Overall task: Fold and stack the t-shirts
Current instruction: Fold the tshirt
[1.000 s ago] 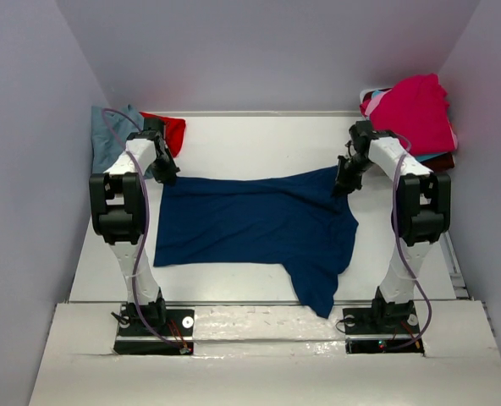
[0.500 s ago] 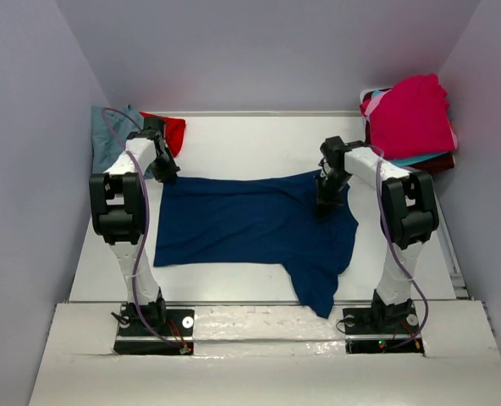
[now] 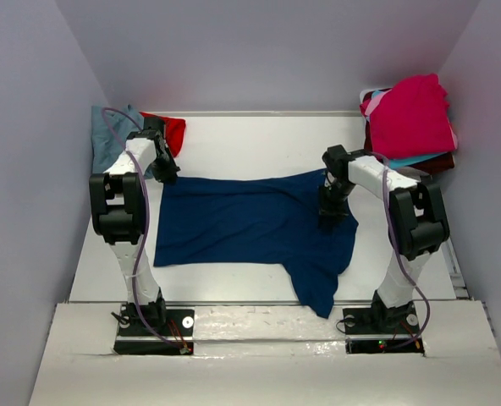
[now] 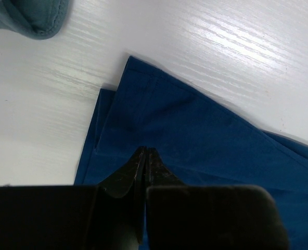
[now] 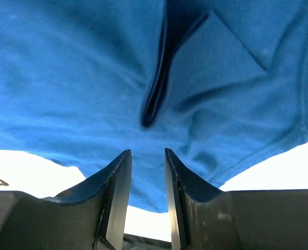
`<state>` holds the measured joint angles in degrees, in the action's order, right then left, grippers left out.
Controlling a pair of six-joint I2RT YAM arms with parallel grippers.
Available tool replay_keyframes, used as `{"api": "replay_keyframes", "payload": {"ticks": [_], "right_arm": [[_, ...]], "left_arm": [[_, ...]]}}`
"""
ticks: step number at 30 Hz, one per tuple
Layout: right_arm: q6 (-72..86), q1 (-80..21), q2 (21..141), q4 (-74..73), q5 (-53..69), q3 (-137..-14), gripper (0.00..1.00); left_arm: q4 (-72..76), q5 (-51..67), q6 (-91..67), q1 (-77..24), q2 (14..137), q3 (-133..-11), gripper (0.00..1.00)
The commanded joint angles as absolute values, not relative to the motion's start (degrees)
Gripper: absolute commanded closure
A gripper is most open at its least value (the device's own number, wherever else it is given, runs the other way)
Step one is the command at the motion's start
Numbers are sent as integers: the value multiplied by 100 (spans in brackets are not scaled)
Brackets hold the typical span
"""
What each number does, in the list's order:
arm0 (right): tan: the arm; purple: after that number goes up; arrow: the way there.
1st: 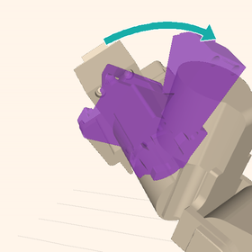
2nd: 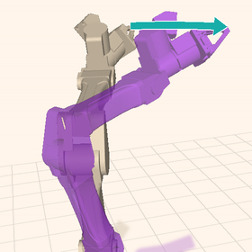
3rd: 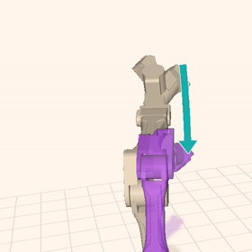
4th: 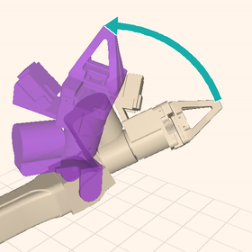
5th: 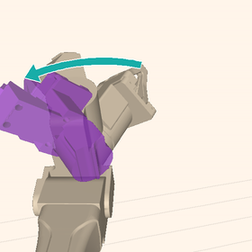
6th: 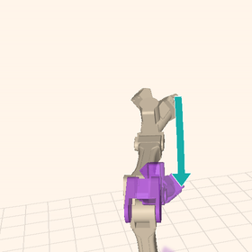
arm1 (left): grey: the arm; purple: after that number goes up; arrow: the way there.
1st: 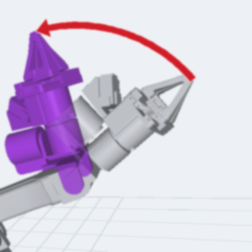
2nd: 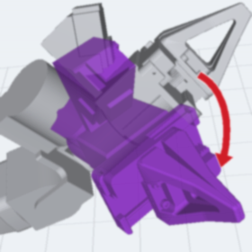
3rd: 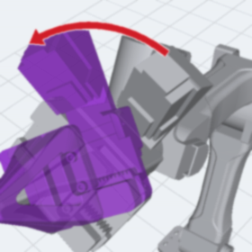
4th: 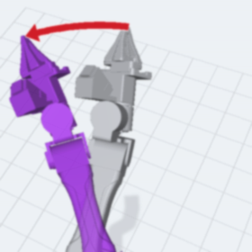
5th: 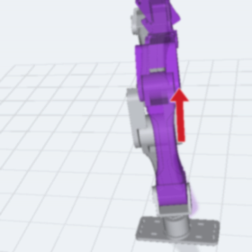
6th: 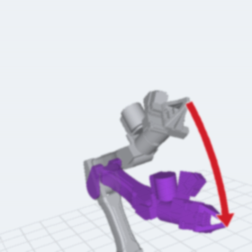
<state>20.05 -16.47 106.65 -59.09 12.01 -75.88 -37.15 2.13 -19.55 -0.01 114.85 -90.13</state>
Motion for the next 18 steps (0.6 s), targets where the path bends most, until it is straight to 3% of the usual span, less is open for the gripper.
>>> {"api": "replay_keyframes", "payload": {"ticks": [1,11,18], "right_arm": [[2258,-1705,10230,-5862,915,-7892,61],[2584,-1705,11319,-5941,326,-9447,60],[2654,-1705,12348,-6354,159,-11203,60]], "left_arm": [[-3797,229,-1890,-18,11303,-9176,89],[-3814,220,-1872,-18,11303,-9185,89],[-3823,220,-1854,-18,11294,-9176,89]]}}
